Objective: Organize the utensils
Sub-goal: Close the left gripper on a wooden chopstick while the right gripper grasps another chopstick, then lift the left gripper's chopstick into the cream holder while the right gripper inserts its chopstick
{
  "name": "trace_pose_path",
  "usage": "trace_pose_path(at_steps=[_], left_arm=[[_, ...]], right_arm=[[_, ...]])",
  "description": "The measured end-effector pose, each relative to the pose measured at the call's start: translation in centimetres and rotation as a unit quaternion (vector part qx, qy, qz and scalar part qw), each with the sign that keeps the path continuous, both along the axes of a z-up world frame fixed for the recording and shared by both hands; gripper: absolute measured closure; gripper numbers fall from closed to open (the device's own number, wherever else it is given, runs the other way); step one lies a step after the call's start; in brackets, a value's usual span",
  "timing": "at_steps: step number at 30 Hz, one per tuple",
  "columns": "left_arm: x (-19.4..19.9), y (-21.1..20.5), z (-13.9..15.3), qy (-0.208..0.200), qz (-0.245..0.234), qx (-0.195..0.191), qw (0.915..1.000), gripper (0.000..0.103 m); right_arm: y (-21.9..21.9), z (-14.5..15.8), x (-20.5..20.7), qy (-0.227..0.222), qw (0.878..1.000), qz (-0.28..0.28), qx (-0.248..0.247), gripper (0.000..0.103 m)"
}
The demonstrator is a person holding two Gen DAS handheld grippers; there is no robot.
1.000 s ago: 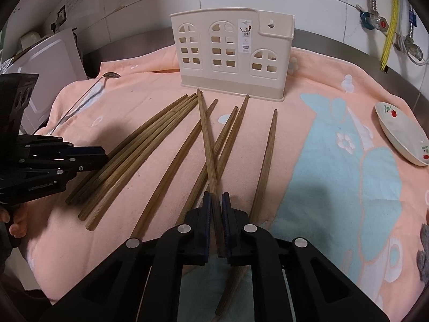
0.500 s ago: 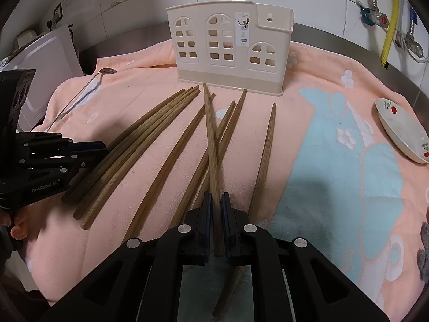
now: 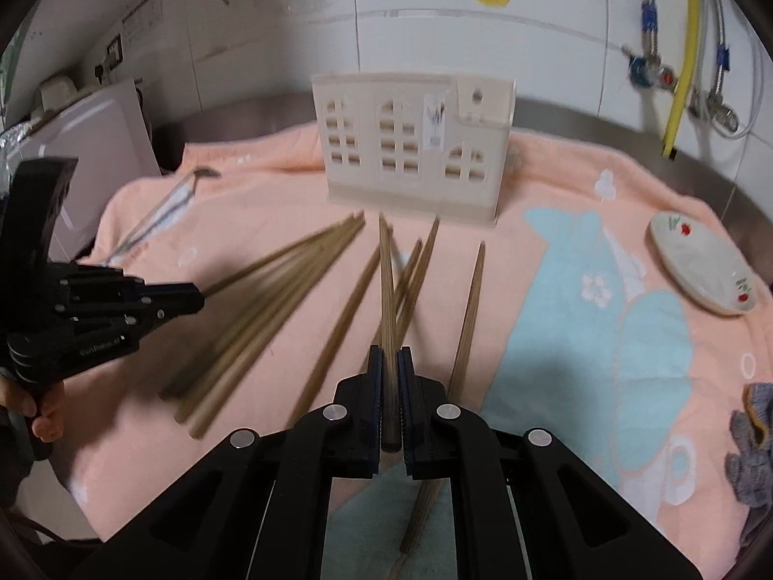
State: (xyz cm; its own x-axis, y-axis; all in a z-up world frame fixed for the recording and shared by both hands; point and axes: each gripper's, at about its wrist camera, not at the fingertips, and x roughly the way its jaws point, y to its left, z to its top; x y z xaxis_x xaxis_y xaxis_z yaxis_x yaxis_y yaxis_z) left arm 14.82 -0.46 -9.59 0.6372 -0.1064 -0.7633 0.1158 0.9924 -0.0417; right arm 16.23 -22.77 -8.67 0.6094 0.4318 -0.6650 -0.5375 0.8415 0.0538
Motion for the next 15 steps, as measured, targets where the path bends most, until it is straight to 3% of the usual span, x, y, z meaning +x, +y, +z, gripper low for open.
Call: trace_pose_path(at_steps=[8,15], left_arm=[[-1.0,0.6,4.4,-0.058,0.002,-0.007,0.9983,0.097],[-0.9,1.2,6.9,-0.077,-0.007,-0.02,0.9968,0.098]], right_arm=[[0.1,5.4,-1.1,-0.063,0.998,-0.002,0.025,0.096],[1.1,8.5,-0.5,-0.088,0.996,0.01,0.03,0.096]])
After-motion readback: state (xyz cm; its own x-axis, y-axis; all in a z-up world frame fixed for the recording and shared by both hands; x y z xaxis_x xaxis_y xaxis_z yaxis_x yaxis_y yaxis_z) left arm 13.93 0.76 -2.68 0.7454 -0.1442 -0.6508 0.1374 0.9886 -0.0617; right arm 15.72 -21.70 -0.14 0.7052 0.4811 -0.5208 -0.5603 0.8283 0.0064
